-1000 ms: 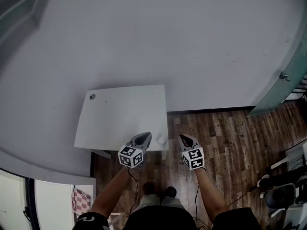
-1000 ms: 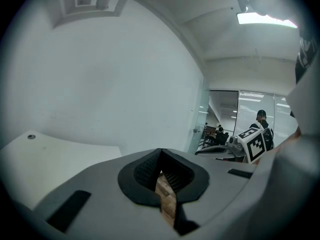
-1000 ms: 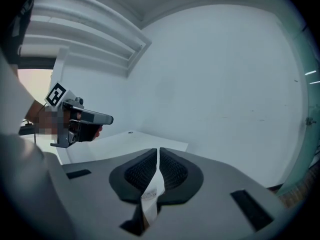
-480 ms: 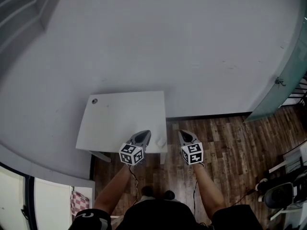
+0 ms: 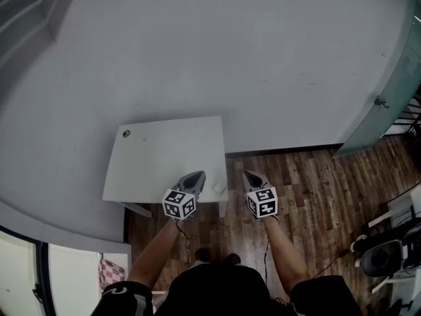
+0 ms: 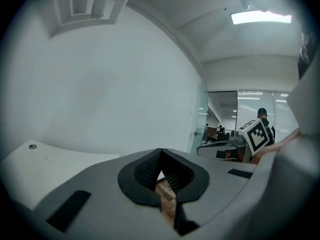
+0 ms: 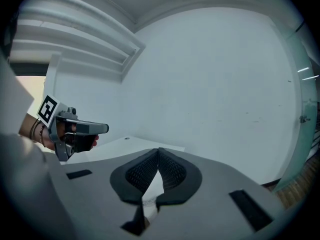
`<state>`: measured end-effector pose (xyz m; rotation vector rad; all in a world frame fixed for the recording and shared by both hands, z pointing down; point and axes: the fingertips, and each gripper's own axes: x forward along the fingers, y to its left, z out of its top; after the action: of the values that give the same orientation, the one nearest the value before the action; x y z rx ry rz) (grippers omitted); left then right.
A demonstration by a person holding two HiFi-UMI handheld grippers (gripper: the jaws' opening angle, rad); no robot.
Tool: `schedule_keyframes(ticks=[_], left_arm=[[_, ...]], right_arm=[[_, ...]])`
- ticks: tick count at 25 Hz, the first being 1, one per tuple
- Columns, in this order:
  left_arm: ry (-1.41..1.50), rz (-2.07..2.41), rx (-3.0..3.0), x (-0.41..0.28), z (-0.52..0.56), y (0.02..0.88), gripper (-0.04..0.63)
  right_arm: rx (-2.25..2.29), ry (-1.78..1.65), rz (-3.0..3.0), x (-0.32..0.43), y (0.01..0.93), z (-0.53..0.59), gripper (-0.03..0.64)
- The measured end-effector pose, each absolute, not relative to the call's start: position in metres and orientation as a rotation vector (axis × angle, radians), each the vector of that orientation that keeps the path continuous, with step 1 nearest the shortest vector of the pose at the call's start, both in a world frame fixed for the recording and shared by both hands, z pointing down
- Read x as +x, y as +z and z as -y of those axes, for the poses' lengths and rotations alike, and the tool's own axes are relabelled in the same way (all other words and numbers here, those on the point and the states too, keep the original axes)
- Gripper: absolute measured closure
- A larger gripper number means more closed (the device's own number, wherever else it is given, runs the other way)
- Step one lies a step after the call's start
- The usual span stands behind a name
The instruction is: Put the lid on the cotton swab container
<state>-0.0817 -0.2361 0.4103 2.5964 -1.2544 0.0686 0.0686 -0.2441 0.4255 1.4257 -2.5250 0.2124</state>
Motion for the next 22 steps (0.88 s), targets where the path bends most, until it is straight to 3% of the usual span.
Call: schedule_keyframes(ticks=[22], left_arm=[[0.12, 1.238, 2.611, -0.088, 0.227, 0.423, 0.571]], right_arm=[[1.423, 0.238, 2.517, 0.054, 0.431, 0.231, 0.604]])
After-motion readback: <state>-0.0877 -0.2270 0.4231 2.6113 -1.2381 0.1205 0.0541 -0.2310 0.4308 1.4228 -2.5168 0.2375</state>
